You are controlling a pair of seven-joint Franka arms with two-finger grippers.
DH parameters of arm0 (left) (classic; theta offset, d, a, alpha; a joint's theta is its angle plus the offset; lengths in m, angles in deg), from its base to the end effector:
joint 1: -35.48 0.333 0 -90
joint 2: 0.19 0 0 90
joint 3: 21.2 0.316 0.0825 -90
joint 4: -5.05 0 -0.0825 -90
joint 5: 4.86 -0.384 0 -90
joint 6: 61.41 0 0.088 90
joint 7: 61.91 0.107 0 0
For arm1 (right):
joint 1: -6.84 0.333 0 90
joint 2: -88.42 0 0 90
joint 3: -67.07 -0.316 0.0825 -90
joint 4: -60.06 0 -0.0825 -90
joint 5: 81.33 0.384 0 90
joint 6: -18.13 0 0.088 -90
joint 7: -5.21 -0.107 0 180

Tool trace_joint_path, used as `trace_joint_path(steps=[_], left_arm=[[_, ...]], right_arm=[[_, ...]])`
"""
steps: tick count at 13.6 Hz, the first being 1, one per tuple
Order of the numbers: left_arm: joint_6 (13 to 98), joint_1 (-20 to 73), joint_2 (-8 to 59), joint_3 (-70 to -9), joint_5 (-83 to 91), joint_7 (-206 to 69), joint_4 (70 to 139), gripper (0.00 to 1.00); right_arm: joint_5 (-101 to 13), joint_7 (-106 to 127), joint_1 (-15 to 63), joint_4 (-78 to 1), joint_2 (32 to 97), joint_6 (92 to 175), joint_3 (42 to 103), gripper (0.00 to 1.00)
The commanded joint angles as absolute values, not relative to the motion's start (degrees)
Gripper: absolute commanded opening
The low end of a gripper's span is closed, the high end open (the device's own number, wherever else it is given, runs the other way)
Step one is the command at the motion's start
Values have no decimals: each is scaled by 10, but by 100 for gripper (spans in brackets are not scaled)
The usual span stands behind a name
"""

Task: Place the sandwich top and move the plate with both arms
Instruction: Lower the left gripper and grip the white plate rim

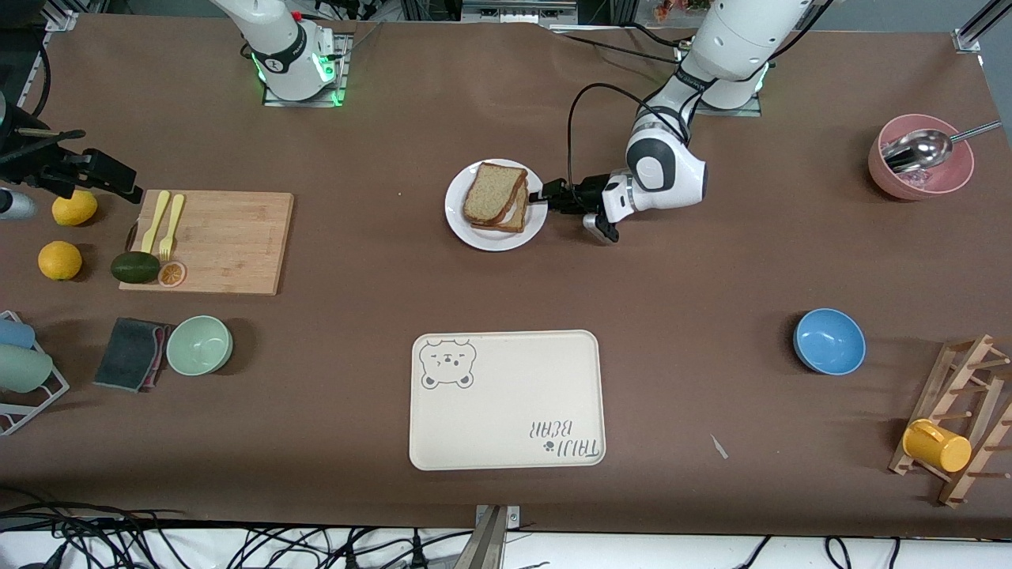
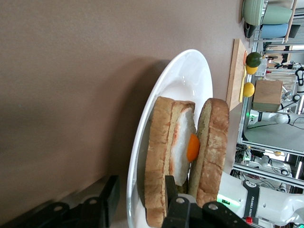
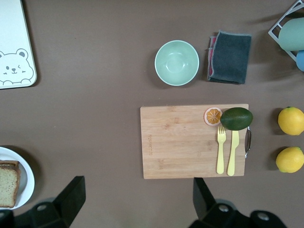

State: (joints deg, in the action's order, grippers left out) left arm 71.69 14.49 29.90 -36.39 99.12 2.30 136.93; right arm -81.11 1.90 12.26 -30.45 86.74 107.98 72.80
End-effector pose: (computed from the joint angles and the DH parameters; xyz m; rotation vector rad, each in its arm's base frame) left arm 0.3681 -0.3076 0.1077 2.0879 -0.0127 -0.1569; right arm 0.5621 -0.0018 0.6038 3.1392 -0.0993 -0.0639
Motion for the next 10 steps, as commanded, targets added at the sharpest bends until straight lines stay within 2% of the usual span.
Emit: trace_joint_path(steps=[1,6,10], left_arm=[[725,140,300,-367,1018,45,1372,41],[725,141,302,-366,1018,58,1372,28],[725,142,303,-366,1018,59,1372,23]], right_arm=[[-803,19,121,-291,864,1068,728,100],[-803,19,121,-291,864,1069,728,100],[-803,19,121,-291,864,1068,728,100]])
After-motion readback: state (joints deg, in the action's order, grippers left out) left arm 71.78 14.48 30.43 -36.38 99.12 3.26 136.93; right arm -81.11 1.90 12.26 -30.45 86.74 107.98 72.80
